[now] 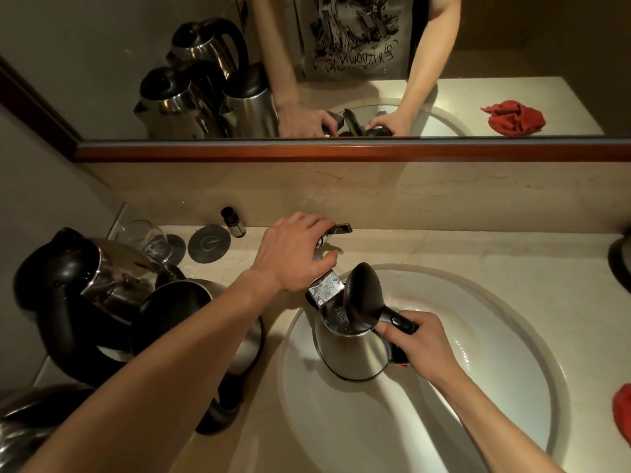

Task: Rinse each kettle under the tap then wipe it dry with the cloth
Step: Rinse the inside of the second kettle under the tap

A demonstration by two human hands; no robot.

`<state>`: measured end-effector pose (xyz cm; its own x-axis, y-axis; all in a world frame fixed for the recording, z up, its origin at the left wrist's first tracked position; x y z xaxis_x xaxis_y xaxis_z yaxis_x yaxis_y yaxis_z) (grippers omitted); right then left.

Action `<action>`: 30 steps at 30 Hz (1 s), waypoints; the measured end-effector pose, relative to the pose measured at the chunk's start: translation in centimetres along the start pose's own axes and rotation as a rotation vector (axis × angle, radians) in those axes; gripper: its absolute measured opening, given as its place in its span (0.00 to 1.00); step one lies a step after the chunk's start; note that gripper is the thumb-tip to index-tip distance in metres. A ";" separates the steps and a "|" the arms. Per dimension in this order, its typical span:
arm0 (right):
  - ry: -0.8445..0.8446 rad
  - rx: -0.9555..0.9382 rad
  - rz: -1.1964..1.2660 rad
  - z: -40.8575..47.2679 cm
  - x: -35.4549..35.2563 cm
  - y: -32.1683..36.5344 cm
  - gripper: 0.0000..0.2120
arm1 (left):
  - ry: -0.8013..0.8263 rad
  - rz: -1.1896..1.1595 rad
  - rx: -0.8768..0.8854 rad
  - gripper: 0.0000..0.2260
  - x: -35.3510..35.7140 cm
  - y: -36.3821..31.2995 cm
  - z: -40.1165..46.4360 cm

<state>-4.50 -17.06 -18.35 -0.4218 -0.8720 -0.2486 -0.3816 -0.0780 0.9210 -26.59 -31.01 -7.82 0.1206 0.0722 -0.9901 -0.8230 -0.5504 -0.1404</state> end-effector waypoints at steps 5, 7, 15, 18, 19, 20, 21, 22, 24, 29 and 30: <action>0.008 0.010 0.007 0.1 -0.1 -0.1 0.35 | 0.000 -0.002 0.001 0.31 0.0 0.0 0.0; 0.018 0.023 0.010 0.2 -0.1 -0.1 0.35 | 0.005 -0.003 0.000 0.31 0.1 0.0 0.0; 0.024 0.018 0.010 0.2 -0.2 0.1 0.34 | 0.012 -0.002 -0.002 0.31 0.1 0.0 0.0; 0.036 0.031 0.020 0.3 -0.2 0.1 0.35 | 0.009 -0.001 -0.004 0.31 0.0 0.0 0.0; 0.042 0.035 0.021 0.4 -0.2 0.1 0.35 | 0.009 -0.003 -0.004 0.31 0.1 0.0 0.0; 0.047 0.038 0.022 0.4 -0.2 0.2 0.34 | 0.008 -0.005 -0.005 0.31 0.1 0.0 0.0; 0.047 0.041 0.022 0.4 -0.3 0.2 0.34 | 0.007 -0.003 -0.005 0.31 0.1 0.0 0.0; 0.046 0.043 0.021 0.4 -0.3 0.3 0.34 | 0.006 0.000 -0.006 0.31 0.1 0.0 0.0; 0.045 0.043 0.018 0.4 -0.3 0.4 0.34 | 0.005 0.002 -0.007 0.31 0.1 0.0 0.0; 0.051 0.047 0.026 0.6 -0.3 0.3 0.34 | 0.003 -0.004 -0.010 0.31 0.1 0.0 0.0; 0.051 0.051 0.032 0.6 -0.3 0.2 0.34 | 0.003 -0.004 -0.010 0.31 0.0 0.0 0.1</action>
<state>-4.94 -16.50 -18.22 -0.3921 -0.8973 -0.2028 -0.4104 -0.0267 0.9115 -26.59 -30.95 -7.86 0.1257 0.0716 -0.9895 -0.8170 -0.5583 -0.1442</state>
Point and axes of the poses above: each hand's wrist, its own z-axis towards the middle knuckle, its own x-axis out of the palm, y = z × x, the point moved 2 cm from there along z, towards the middle knuckle, and after that the axes turned 2 degrees about y, right-handed, at the moved point
